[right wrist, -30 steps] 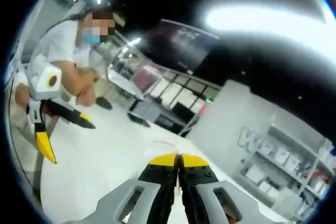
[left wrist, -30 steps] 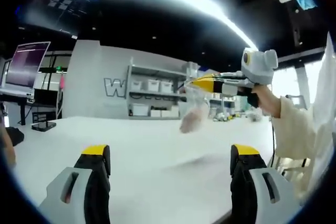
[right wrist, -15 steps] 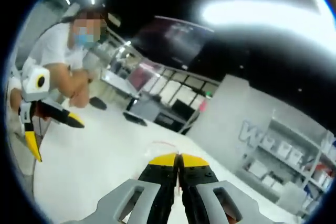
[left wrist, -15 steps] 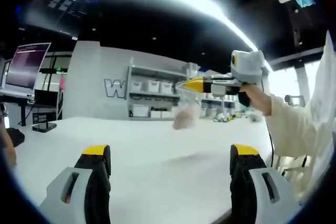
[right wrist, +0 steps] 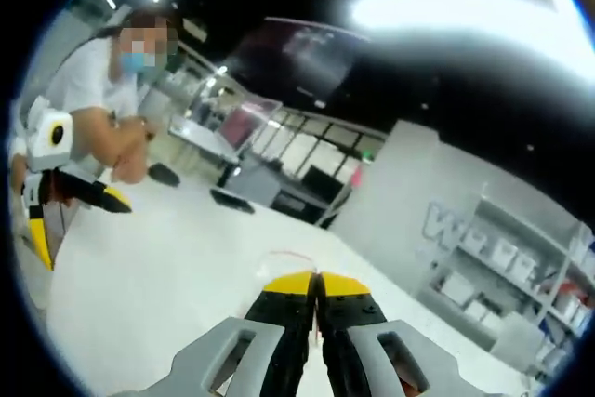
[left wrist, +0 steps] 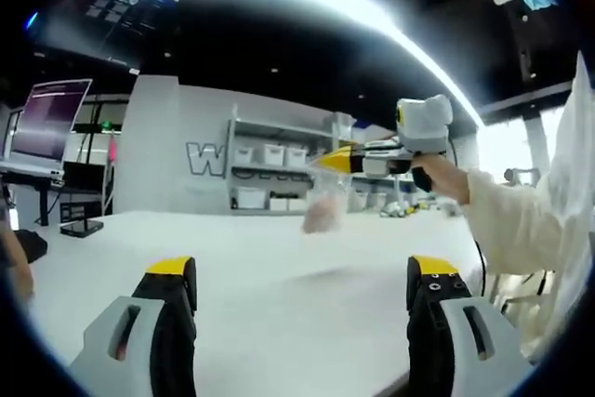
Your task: Open the resealable bag by pulling the two sides of the seal apart until the entire bag opening is separated and visibly accessible.
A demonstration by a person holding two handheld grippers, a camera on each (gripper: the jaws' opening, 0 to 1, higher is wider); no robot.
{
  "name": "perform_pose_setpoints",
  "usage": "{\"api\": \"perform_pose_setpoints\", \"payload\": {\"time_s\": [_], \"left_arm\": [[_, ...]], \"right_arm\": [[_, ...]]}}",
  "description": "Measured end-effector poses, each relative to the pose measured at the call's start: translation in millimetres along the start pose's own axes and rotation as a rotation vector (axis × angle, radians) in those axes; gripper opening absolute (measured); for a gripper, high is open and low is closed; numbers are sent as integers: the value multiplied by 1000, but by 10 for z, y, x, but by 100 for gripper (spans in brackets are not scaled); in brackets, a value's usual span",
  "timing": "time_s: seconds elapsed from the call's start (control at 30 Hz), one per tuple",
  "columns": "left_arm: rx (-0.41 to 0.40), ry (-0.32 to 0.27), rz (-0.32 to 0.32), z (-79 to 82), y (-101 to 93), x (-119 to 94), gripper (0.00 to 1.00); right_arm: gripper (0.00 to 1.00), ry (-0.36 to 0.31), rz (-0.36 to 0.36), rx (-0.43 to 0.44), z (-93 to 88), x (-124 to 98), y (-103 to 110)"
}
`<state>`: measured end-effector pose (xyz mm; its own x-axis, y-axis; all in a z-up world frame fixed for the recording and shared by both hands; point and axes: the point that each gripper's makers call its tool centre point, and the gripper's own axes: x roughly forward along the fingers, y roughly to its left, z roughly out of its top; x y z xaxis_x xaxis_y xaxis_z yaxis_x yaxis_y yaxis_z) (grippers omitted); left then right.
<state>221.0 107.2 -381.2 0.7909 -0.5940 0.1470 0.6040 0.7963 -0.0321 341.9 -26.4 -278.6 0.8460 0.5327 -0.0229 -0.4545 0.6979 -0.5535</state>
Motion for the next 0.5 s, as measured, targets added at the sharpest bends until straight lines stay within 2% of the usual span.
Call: {"api": "perform_pose_setpoints", "payload": {"time_s": [0.5], "left_arm": [[6,12,-2,-22,11,7,91]], "right_arm": [[0,36,-9,30,-156,276,-131]]}}
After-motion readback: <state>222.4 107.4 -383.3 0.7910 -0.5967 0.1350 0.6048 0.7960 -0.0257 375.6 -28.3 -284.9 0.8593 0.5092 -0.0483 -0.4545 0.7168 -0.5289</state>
